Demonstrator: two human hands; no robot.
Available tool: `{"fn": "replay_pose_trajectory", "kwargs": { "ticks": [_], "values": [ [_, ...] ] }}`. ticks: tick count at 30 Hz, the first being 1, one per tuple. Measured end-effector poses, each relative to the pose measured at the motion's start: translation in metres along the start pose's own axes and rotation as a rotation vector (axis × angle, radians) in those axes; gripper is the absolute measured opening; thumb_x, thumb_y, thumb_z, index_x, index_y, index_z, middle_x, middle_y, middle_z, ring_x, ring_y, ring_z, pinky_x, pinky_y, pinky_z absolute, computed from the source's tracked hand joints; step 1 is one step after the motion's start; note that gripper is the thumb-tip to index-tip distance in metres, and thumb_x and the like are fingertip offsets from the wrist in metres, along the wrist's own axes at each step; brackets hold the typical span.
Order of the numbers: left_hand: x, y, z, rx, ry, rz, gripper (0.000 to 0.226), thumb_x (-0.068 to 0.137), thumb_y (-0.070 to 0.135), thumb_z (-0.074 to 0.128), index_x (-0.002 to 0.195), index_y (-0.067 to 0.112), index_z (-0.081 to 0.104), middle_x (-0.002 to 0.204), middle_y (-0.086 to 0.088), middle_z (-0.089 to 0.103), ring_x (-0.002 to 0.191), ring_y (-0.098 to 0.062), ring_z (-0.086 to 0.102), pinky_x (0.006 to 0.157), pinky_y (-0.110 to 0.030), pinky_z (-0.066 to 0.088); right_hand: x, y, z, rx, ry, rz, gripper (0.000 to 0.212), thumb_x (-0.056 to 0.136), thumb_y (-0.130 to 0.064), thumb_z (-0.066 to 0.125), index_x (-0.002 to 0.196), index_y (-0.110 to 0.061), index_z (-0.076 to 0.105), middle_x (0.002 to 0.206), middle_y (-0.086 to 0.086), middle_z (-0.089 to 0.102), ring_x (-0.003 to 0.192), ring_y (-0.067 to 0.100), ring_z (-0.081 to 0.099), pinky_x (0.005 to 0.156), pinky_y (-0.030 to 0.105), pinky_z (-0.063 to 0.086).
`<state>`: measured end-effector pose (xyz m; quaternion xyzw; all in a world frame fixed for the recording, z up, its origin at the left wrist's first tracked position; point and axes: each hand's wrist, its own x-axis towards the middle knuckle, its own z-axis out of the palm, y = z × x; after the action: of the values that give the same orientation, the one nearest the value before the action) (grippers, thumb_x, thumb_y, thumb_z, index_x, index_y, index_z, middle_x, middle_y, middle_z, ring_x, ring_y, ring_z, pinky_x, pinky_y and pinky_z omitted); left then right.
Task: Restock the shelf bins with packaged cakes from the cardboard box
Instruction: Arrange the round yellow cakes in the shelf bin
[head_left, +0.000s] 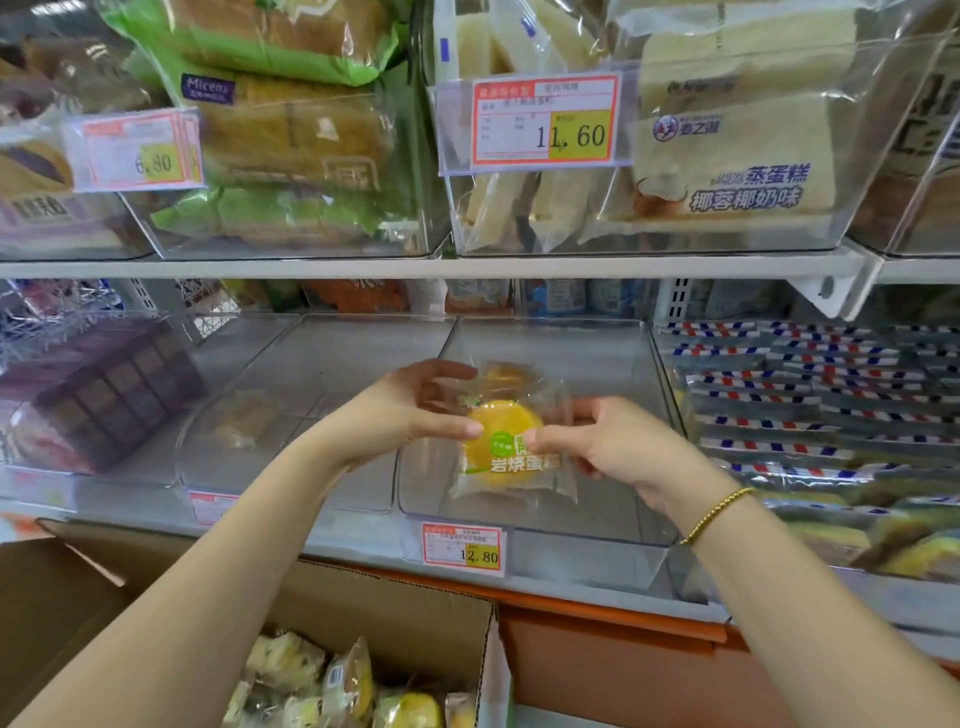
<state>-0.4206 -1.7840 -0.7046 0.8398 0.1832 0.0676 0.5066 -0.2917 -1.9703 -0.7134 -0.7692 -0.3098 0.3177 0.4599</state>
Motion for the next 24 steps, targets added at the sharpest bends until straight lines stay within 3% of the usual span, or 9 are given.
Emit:
{"fn": "replay_pose_trajectory", "kwargs": {
  "ticks": [2,4,9,13,15,17,19,21,24],
  "values": [
    [0.005,0.004,0.000,0.221,-0.019,0.012,0.066,0.063,0.035,0.087,0.121,0.030,0.058,0.118,0.006,0.064,0.099,-0.008,0.065,0.093,-0.029,0.052,0.007,0.009,0.007,0.000,0.007,0.002,0.020,0.076,-0.030,0.078,0.092,-0.023,0.068,0.059,-0.012,0.063,0.051,0.005,0.048,0.047,0.017,0.038],
    [0.013,0.007,-0.001,0.388,-0.057,0.009,0.062,0.064,0.040,0.086,0.120,0.029,0.061,0.117,0.010,0.065,0.102,-0.007,0.063,0.095,-0.027,0.050,0.011,0.014,0.011,0.006,-0.005,0.007,0.019,0.078,-0.029,0.078,0.091,-0.023,0.066,0.062,-0.011,0.064,0.052,0.006,0.049,0.046,0.015,0.041],
    [0.036,0.021,0.005,0.821,-0.193,-0.067,0.066,0.065,0.052,0.082,0.123,0.030,0.061,0.110,0.015,0.060,0.099,-0.005,0.056,0.086,-0.019,0.042,0.026,0.024,0.016,0.037,-0.101,0.081,0.047,0.073,-0.024,0.081,0.116,-0.018,0.063,0.101,0.000,0.069,0.085,0.015,0.067,0.072,0.024,0.057],
    [0.047,0.008,0.016,0.994,-0.247,-0.083,0.058,0.069,0.050,0.080,0.119,0.027,0.063,0.120,0.008,0.062,0.103,-0.011,0.054,0.091,-0.026,0.046,0.042,0.029,0.021,0.111,-0.154,0.195,0.048,0.082,0.004,0.068,0.128,-0.008,0.056,0.119,0.011,0.064,0.097,0.022,0.067,0.079,0.028,0.058],
    [0.048,-0.002,0.020,1.068,-0.230,-0.081,0.055,0.071,0.050,0.078,0.118,0.028,0.063,0.123,0.007,0.060,0.116,-0.016,0.049,0.098,-0.031,0.042,0.050,0.032,0.019,0.043,-0.080,0.240,0.051,0.085,0.014,0.057,0.131,-0.007,0.054,0.130,0.013,0.056,0.107,0.028,0.062,0.083,0.031,0.056],
    [0.047,-0.009,0.023,1.141,-0.214,-0.061,0.052,0.073,0.050,0.076,0.119,0.029,0.063,0.126,0.008,0.059,0.131,-0.020,0.039,0.111,-0.037,0.030,0.064,0.042,0.015,-0.275,0.086,0.238,0.041,0.087,0.005,0.057,0.127,-0.007,0.058,0.127,0.012,0.058,0.111,0.029,0.060,0.088,0.033,0.054],
    [0.045,-0.011,0.027,1.187,-0.227,-0.039,0.047,0.075,0.046,0.076,0.117,0.028,0.063,0.123,0.008,0.060,0.130,-0.019,0.042,0.117,-0.037,0.019,0.075,0.052,0.015,-0.438,0.178,0.213,0.027,0.087,-0.008,0.061,0.113,-0.004,0.066,0.117,0.013,0.065,0.102,0.029,0.064,0.086,0.032,0.055],
    [0.044,-0.012,0.029,1.195,-0.235,-0.034,0.045,0.075,0.040,0.077,0.115,0.027,0.061,0.119,0.006,0.062,0.124,-0.018,0.046,0.116,-0.037,0.024,0.085,0.062,0.022,-0.356,0.135,0.210,0.021,0.085,-0.012,0.066,0.103,-0.003,0.069,0.106,0.015,0.069,0.093,0.030,0.067,0.084,0.039,0.057],
    [0.042,-0.014,0.031,1.202,-0.224,-0.020,0.042,0.077,0.032,0.077,0.115,0.027,0.059,0.117,0.004,0.062,0.116,-0.020,0.049,0.100,-0.034,0.042,0.082,0.059,0.032,-0.211,0.110,0.150,0.021,0.084,-0.021,0.071,0.094,-0.003,0.070,0.097,0.016,0.070,0.090,0.032,0.068,0.083,0.045,0.057]
  ]
}}
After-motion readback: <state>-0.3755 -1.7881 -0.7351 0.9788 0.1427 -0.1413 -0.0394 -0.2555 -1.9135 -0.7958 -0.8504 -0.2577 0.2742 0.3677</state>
